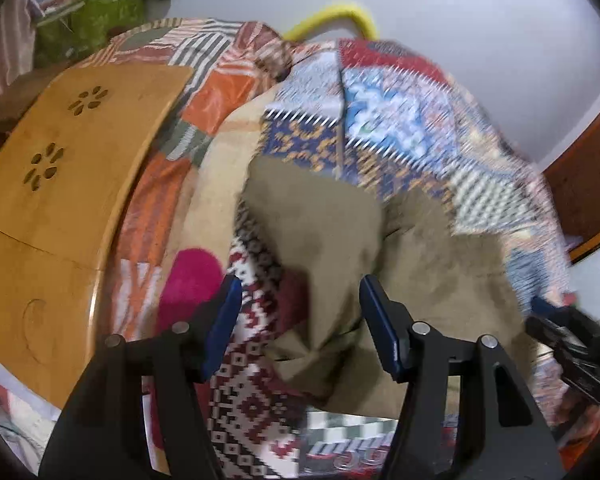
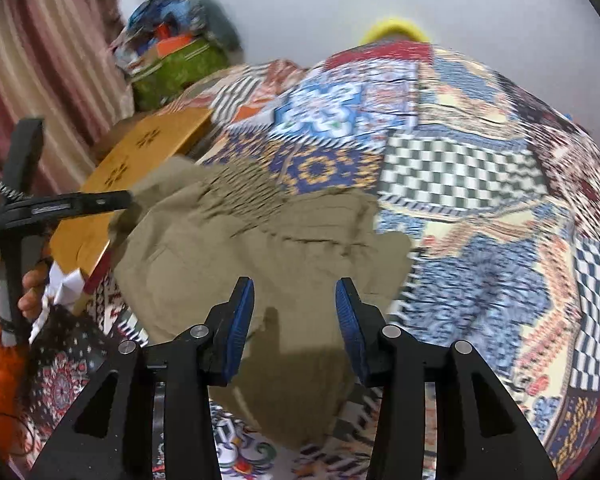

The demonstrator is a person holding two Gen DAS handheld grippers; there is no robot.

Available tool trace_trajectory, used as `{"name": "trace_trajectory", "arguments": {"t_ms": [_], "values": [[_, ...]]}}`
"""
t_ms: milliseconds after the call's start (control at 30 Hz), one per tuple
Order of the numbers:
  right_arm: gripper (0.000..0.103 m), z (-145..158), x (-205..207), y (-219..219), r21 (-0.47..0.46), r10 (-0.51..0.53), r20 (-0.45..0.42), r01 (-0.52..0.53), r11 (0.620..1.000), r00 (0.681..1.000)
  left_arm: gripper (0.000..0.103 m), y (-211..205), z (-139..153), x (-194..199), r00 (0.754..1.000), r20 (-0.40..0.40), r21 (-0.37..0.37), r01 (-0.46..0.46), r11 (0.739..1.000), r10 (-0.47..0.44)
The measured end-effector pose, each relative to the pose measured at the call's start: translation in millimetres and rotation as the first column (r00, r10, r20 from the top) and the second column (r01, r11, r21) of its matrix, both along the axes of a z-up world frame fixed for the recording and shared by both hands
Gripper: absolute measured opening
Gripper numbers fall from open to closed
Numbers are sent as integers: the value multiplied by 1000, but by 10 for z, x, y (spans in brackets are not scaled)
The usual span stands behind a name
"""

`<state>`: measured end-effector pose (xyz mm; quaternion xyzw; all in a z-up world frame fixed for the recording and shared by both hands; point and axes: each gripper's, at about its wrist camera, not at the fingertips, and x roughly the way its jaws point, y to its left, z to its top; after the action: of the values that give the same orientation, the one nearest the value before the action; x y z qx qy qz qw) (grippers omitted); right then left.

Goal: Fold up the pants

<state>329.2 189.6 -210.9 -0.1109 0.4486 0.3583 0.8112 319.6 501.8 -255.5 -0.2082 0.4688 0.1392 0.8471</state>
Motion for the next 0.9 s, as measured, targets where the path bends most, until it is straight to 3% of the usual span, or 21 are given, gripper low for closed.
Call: {"name": "trace_trajectory", "arguments": {"t_ms": [100,200,433,567,733,900], "values": [[39,-211,28,222,-87,40,-11,-41,995,999,62,74,-237,-5,995,-90,57,-41,998,46],[38,-379,36,173,-107,39,-52,-44,993,998,63,225,-415,-114,991,-110,1,-76,997,76],[39,-277,7,10,-116,46,-43,-51,992,998,66,233,-312,-360,988,-112,66,-98,993,105],[39,-210,-23,-27,-95,43,-18,-45,994,999,60,192,-183,-479,980,-135,170,-120,978,144],[39,-78,-119,-76,-52,59,2,-59,997,998,59,76,100,-706,993,-60,117,-95,989,103],[39,264,-313,-254,-20,52,92,-51,999,994,59,-434,676,-928,995,97,136,-46,990,33]]}}
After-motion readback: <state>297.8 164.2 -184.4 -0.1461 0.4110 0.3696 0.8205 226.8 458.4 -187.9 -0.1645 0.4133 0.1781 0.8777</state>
